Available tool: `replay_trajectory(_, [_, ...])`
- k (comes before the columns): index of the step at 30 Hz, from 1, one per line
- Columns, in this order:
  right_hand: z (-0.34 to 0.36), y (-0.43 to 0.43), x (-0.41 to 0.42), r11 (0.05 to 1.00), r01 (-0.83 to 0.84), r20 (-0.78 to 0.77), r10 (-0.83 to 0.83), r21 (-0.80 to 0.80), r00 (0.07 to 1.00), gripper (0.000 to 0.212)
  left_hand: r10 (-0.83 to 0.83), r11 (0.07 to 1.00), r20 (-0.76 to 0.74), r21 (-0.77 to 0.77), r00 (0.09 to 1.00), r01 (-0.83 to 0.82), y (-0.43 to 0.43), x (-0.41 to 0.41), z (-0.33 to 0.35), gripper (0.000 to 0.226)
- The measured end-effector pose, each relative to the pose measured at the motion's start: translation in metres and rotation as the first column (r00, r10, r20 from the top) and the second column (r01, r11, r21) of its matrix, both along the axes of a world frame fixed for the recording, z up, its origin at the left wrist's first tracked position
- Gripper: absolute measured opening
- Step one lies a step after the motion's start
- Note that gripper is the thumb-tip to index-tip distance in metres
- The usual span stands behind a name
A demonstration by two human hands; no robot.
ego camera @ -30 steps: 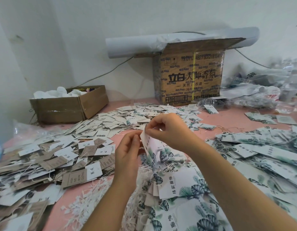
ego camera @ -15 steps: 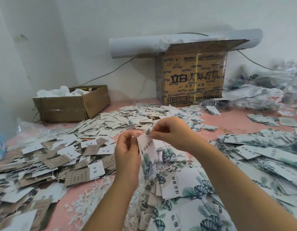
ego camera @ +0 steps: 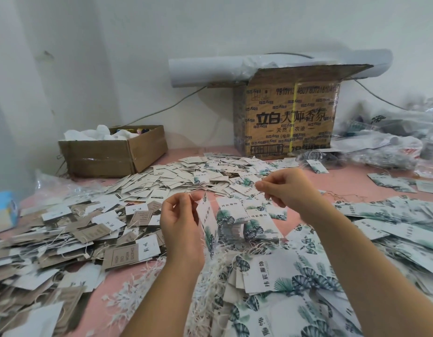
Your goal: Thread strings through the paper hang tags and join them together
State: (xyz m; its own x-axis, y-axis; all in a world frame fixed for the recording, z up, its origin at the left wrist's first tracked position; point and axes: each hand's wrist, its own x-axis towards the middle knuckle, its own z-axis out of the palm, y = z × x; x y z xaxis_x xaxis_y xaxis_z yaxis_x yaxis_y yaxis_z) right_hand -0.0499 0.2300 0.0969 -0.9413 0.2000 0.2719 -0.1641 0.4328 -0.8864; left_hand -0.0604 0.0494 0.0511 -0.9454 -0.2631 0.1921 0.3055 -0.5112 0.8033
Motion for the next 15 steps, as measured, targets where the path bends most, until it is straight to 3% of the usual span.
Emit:
replay_trajectory(6, [0.001, 0.000, -0.001, 0.998, -0.010, -0.068, 0.006, -0.069, 0.998, 0.018, 0.030, 0.999, -0.005, -0.036, 1.000, -0.030, -0.001, -0.002, -0.003, 0.010])
replay_trajectory(10, [0.006, -0.008, 0.004, 0.983, -0.122, -0.123, 0.105, -0.135, 0.987, 0.019, -0.024, 0.996, -0.041, -0.091, 0.999, 0.020, 0.000, -0.001, -0.003, 0.012])
replay_trajectory(15, [0.012, -0.027, 0.009, 0.971, -0.237, -0.156, 0.236, 0.008, 0.959, 0.018, -0.117, 0.975, -0.133, -0.206, 0.984, 0.088, 0.003, 0.006, -0.001, 0.011])
